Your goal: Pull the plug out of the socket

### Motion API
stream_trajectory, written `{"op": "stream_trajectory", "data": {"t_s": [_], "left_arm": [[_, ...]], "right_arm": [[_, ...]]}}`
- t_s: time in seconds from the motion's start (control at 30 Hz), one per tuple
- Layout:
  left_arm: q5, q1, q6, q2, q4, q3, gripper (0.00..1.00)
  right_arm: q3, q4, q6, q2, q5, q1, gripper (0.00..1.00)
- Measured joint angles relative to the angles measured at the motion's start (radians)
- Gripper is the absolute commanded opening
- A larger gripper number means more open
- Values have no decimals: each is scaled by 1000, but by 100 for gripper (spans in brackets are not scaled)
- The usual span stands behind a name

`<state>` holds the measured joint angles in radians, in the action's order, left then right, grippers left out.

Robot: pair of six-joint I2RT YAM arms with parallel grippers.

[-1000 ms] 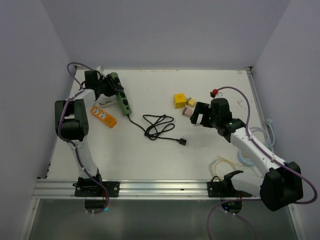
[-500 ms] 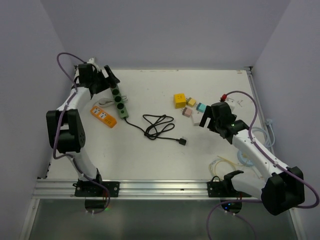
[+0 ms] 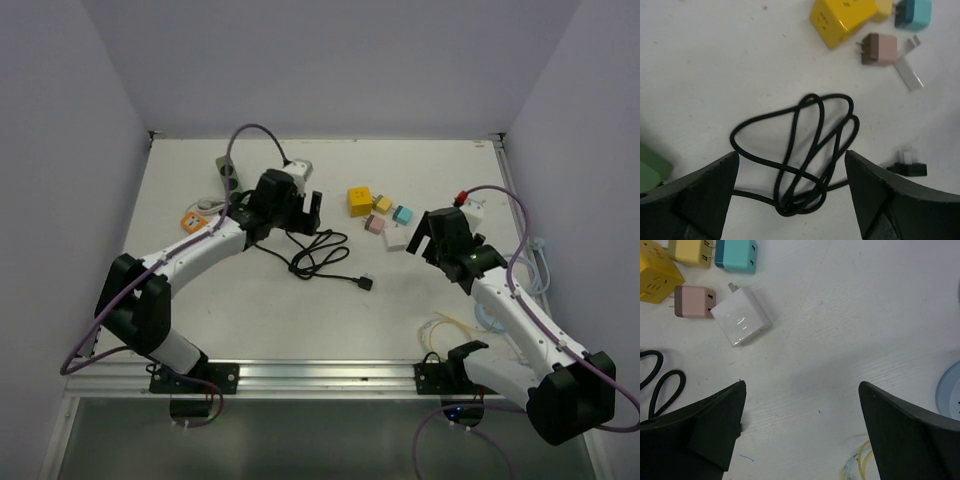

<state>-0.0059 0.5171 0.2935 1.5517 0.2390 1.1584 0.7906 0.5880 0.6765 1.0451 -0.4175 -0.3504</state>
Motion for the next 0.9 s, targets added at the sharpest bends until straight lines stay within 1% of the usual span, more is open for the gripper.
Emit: {"op": "stream_trajectory", "data": {"t_s": [0.07, 0.13, 0.2, 0.33, 0.37, 0.4, 0.43, 0.47, 0.57, 0.67, 0.73, 0.9], "left_arm": [[-30, 112, -22, 4, 19, -50, 85], [-65, 212, -45, 26, 29, -71, 84], [-99, 285, -70, 64, 26, -72, 82], [-160, 402, -118, 158, 23, -66, 75], [-169, 419, -125, 181, 22, -63, 70], [-180, 430, -131, 204, 23, -58, 68], [-190, 436, -135, 224, 23, -50, 65], [-206, 438, -138, 249, 24, -39, 55], [-271, 431, -136, 315, 25, -4, 43], [-312, 419, -120, 333, 21, 3, 36], [-322, 395, -110, 333, 21, 3, 35], [-345, 280, -67, 333, 21, -5, 31]], "right_arm": [[0, 9, 6, -10, -13, 0, 99], [0, 18, 14, -23, -19, 3, 99], [0, 24, 21, -40, -21, 5, 99], [0, 26, 25, -59, -26, 5, 99], [-2, 26, 27, -61, -28, 5, 99], [-5, 26, 28, -64, -29, 5, 99], [-10, 26, 30, -67, -29, 5, 99], [-14, 27, 31, -72, -29, 5, 99], [-29, 31, 32, -89, -34, 5, 99], [-39, 35, 32, -107, -38, 5, 99], [-43, 39, 33, -116, -41, 5, 99], [-47, 47, 36, -118, -53, 5, 99]]}}
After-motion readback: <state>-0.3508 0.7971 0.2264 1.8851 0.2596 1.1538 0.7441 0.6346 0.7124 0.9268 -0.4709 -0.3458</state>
